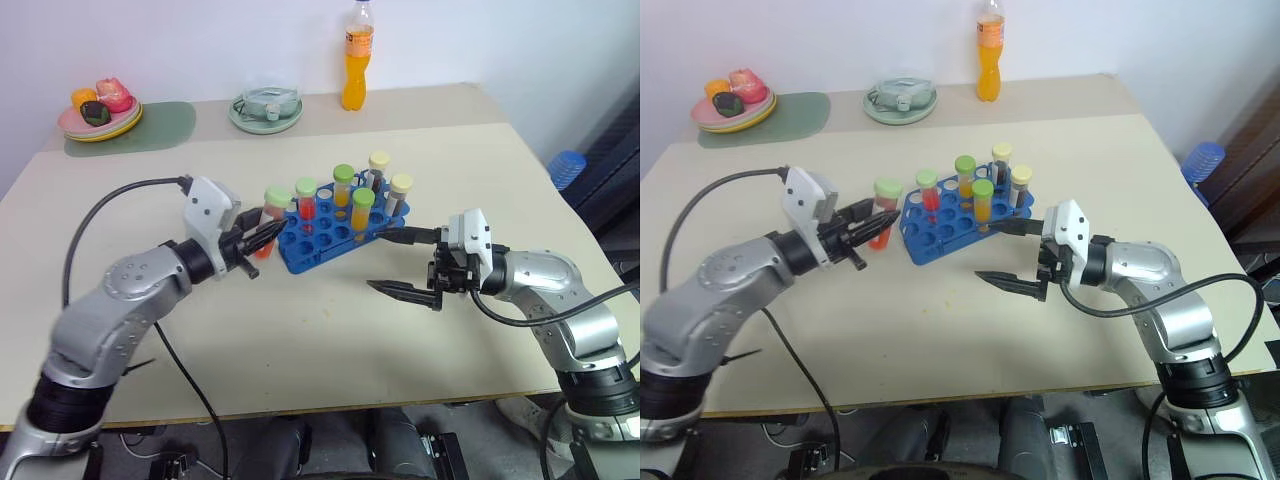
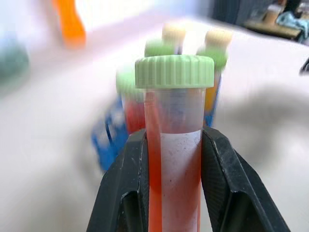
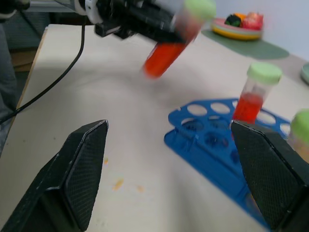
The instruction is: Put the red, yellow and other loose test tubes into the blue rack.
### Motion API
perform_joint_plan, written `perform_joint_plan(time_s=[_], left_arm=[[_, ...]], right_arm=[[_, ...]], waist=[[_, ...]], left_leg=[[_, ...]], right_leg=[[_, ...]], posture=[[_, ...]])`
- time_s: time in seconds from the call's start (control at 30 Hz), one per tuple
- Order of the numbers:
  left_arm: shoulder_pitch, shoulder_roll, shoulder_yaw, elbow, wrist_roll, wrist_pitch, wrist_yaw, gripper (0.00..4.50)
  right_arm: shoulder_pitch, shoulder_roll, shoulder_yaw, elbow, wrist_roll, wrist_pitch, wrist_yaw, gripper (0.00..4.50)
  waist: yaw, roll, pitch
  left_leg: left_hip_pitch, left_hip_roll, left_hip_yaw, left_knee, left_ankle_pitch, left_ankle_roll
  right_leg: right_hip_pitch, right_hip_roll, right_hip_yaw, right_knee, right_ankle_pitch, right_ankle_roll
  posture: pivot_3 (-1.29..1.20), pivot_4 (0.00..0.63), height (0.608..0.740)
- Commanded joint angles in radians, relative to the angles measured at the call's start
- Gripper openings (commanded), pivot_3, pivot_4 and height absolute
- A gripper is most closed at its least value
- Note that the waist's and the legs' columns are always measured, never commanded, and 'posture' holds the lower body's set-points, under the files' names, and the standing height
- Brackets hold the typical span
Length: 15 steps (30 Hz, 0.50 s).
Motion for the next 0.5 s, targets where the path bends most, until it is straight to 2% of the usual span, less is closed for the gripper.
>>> perform_joint_plan(time_s=[0.03, 0.2, 0.5], left_arm=[[-0.025, -0.100, -0.038, 0.093, 0.139, -0.254, -0.062, 1.12], [-0.068, -0.263, -0.090, 0.307, 0.238, -0.542, -0.168, 1.12], [-0.131, -0.439, -0.093, 0.571, 0.320, -0.713, -0.180, 1.12]], right_arm=[[0.020, -0.017, -0.054, -0.054, 0.011, -0.014, -0.013, 4.15], [0.080, -0.045, -0.099, -0.107, 0.016, 0.007, -0.039, 4.15], [0.119, -0.086, -0.153, -0.174, 0.047, 0.070, -0.076, 4.15]], waist=[[0.006, 0.000, 0.000], [0.019, 0.000, 0.000], [0.016, -0.001, 0.000]], left_leg=[[0.000, 0.000, 0.000, 0.000, 0.000, 0.000], [0.000, 0.000, 0.000, 0.001, 0.000, 0.000], [0.000, 0.000, 0.000, 0.001, 0.000, 0.000]], right_leg=[[0.000, 0.000, 0.000, 0.000, 0.000, 0.000], [0.000, 0.000, 0.000, 0.000, 0.000, 0.000], [0.000, 0.000, 0.000, 0.000, 0.000, 0.000]], posture=[[0.00, 0.150, 0.740], [0.00, 0.150, 0.740], [0.00, 0.150, 0.740]])
